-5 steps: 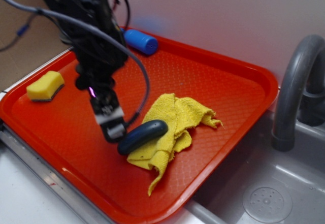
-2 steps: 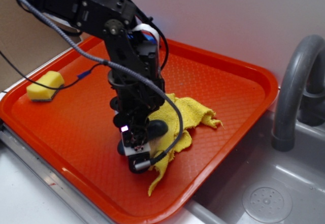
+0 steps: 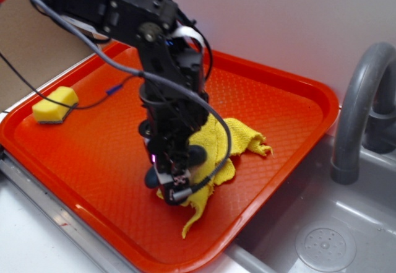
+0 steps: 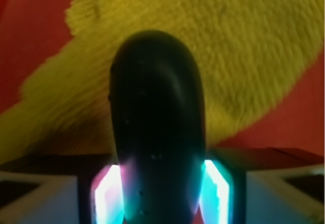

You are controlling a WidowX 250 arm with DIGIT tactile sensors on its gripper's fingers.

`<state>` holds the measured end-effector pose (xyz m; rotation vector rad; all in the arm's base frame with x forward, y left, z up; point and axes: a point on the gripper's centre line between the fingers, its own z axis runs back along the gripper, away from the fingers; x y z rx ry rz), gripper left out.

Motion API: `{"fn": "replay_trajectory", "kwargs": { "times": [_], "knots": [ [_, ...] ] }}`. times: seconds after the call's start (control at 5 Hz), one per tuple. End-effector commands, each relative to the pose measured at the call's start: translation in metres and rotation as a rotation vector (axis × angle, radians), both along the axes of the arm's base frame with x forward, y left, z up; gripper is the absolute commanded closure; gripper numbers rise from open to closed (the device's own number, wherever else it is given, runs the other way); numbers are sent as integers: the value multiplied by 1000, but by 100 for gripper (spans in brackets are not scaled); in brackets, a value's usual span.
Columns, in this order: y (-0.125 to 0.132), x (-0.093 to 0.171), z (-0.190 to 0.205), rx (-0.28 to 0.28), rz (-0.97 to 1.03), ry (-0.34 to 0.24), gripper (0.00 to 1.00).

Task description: Grab the plastic pickle.

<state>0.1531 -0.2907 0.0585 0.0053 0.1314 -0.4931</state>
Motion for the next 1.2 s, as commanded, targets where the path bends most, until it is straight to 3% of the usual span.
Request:
{"fn": "replay_trajectory", "kwargs": {
  "times": [0.0, 0.2, 0.6, 0.8, 1.0],
  "knots": [
    [46, 18, 95, -284, 255, -73, 100],
    [79, 32, 120, -333, 335, -109, 100],
    [140, 40, 165, -351, 491, -221, 100],
    [152, 39, 179, -351, 518, -283, 100],
    [166, 48, 180, -370, 506, -280, 100]
  ]
}}
